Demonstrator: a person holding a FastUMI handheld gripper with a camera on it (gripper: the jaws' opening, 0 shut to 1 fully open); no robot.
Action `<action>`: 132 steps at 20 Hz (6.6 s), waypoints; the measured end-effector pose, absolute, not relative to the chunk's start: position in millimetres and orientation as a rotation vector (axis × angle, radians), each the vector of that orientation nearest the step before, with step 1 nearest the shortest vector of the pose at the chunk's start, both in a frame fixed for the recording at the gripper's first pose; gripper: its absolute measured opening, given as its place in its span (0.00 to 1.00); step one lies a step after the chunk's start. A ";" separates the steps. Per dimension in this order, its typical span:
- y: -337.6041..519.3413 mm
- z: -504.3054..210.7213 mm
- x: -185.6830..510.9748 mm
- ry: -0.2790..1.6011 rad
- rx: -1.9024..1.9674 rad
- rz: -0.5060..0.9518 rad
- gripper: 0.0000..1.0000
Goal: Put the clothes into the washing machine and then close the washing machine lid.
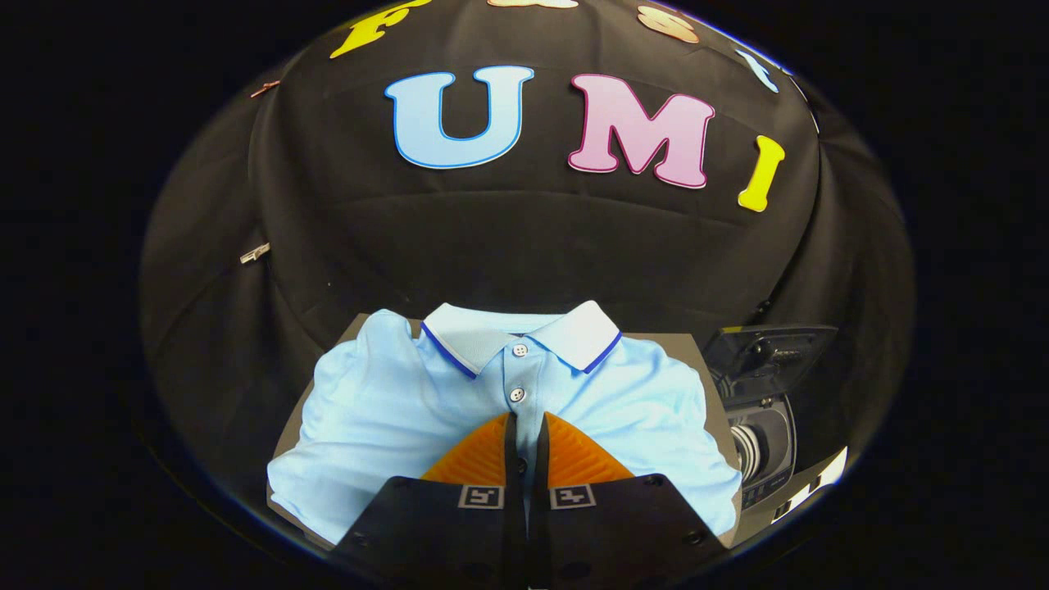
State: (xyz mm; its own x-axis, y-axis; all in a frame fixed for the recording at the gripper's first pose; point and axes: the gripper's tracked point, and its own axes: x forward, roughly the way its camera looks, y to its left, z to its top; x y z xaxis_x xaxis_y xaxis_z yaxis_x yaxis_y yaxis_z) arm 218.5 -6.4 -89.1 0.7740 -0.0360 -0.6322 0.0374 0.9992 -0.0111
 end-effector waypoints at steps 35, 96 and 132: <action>-216.5 98.0 190.5 0.387 0.012 -0.107 0.05; -441.5 -342.7 158.8 0.986 0.009 -0.153 0.99; -442.2 -117.5 333.3 0.720 0.037 -0.188 1.00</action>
State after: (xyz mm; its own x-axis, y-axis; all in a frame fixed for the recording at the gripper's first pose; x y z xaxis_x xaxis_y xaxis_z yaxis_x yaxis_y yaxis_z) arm 333.3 -442.2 -117.5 0.7360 -0.1583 -0.6582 0.1836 0.9825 -0.0310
